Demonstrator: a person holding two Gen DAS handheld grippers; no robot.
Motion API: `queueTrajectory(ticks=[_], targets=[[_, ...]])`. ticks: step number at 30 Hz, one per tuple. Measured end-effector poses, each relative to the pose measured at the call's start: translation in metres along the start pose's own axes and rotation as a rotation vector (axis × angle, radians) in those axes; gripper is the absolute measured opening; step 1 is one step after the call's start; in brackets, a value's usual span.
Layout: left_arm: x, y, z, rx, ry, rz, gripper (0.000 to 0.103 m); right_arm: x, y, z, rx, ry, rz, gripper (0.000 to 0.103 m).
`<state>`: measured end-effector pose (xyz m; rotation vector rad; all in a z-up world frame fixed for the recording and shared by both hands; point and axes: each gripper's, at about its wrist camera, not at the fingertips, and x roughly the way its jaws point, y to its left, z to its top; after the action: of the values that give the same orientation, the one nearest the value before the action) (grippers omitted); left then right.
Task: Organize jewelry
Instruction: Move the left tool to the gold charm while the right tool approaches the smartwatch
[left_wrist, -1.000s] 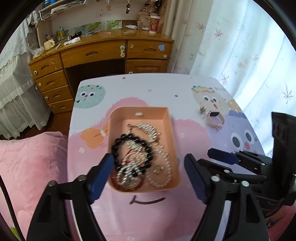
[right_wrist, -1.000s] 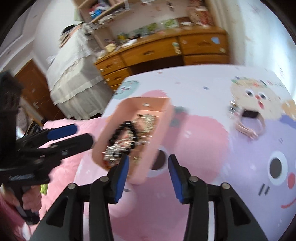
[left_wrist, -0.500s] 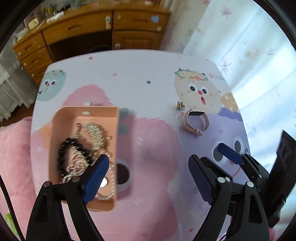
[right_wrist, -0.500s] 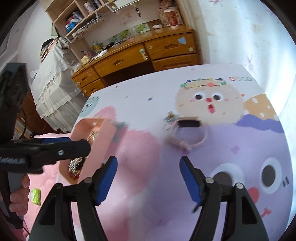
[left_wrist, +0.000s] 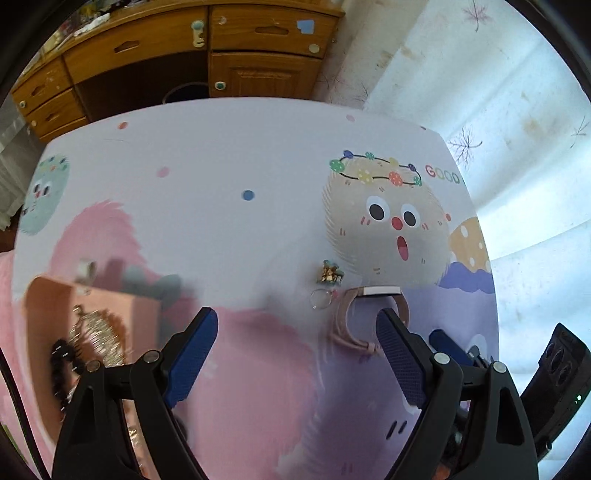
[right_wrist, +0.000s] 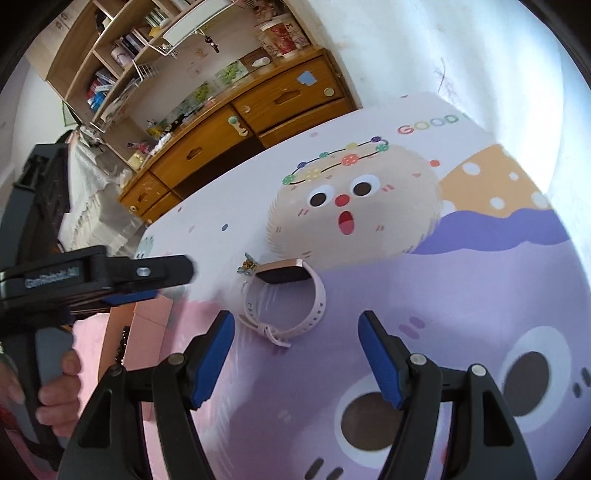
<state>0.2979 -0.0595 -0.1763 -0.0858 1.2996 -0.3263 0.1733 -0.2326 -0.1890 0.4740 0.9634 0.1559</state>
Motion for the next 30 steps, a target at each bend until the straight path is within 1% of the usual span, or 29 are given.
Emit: queueTrajectory(ticks=[1, 3, 4, 6, 8, 10, 11, 12, 15, 18, 20, 21, 23, 24, 26, 30], targets=[[0.005, -0.002, 0.001, 0.001, 0.001, -0.003, 0.086, 0.002, 0.000, -0.001, -0.005, -0.004, 0.002, 0.060], [0.016, -0.005, 0.003, -0.001, -0.002, -0.002, 0.086, 0.009, 0.002, -0.001, -0.011, -0.001, -0.006, 0.052], [0.019, -0.006, 0.003, 0.002, -0.003, -0.002, 0.086, 0.013, 0.001, -0.001, -0.009, 0.004, -0.008, 0.046], [0.026, -0.010, 0.005, 0.014, -0.011, 0.006, 0.086, 0.016, -0.001, 0.001, 0.001, -0.005, -0.012, 0.039], [0.029, -0.013, 0.006, 0.029, -0.028, 0.022, 0.084, 0.019, -0.002, 0.003, 0.005, -0.004, -0.014, 0.036], [0.031, -0.015, 0.008, 0.039, -0.045, 0.029, 0.081, 0.023, -0.004, 0.004, 0.005, -0.001, -0.031, 0.025], [0.032, -0.017, 0.010, 0.046, -0.054, 0.036, 0.078, 0.024, -0.005, 0.005, 0.008, -0.002, -0.039, 0.018], [0.033, -0.018, 0.011, 0.053, -0.058, 0.039, 0.076, 0.025, -0.007, 0.006, 0.012, -0.002, -0.041, 0.013], [0.036, -0.022, 0.013, 0.072, -0.058, 0.045, 0.074, 0.024, -0.013, 0.008, 0.037, -0.010, -0.041, 0.007], [0.038, -0.025, 0.014, 0.091, -0.061, 0.058, 0.071, 0.021, -0.020, 0.008, 0.057, -0.016, -0.049, 0.006], [0.040, -0.027, 0.015, 0.105, -0.058, 0.066, 0.065, 0.018, -0.023, 0.008, 0.064, -0.020, -0.054, 0.006], [0.041, -0.029, 0.015, 0.113, -0.059, 0.070, 0.063, 0.017, -0.025, 0.009, 0.066, -0.021, -0.055, 0.006], [0.043, -0.031, 0.015, 0.125, -0.062, 0.078, 0.056, 0.015, -0.027, 0.009, 0.072, -0.020, -0.051, 0.006], [0.044, -0.032, 0.015, 0.129, -0.061, 0.083, 0.055, 0.014, -0.029, 0.009, 0.075, -0.019, -0.049, 0.006], [0.046, -0.032, 0.014, 0.128, -0.058, 0.080, 0.049, 0.013, -0.030, 0.010, 0.078, -0.018, -0.045, 0.006], [0.049, -0.032, 0.014, 0.117, -0.062, 0.068, 0.043, 0.011, -0.031, 0.011, 0.075, -0.018, -0.033, 0.006]])
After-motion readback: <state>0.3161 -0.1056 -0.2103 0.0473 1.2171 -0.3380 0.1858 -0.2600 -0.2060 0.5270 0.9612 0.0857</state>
